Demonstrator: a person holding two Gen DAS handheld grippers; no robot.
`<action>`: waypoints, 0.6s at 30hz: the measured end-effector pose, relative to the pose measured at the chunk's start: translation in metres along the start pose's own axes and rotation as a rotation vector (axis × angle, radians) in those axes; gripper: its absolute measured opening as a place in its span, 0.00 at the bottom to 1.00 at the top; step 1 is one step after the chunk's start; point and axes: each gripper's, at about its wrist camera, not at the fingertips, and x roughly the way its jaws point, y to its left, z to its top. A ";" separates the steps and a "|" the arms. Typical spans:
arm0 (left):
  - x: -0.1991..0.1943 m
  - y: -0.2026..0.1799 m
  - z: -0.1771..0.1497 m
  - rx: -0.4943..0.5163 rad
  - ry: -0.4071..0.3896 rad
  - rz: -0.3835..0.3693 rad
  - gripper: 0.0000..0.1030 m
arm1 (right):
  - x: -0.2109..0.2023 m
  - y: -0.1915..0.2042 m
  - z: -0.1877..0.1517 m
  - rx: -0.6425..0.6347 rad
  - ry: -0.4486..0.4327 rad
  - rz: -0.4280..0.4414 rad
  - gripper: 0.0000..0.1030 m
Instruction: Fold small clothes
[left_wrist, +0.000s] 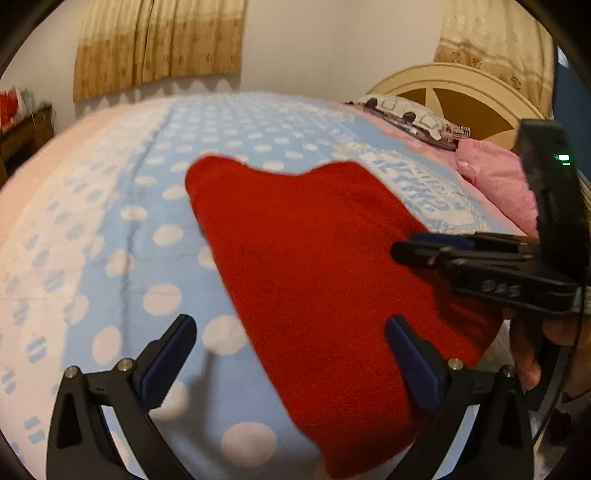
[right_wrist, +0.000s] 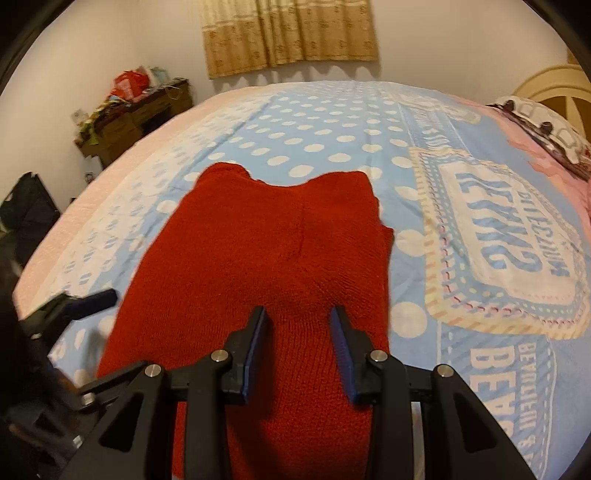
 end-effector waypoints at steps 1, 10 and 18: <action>0.002 0.001 -0.001 -0.009 0.003 -0.011 1.00 | 0.000 0.000 0.001 -0.006 0.005 0.005 0.36; 0.020 0.012 -0.001 -0.089 0.075 -0.143 1.00 | -0.002 -0.006 0.009 -0.026 -0.007 0.082 0.37; 0.016 0.011 -0.008 -0.098 0.043 -0.149 1.00 | 0.003 -0.061 0.042 0.210 -0.042 0.149 0.62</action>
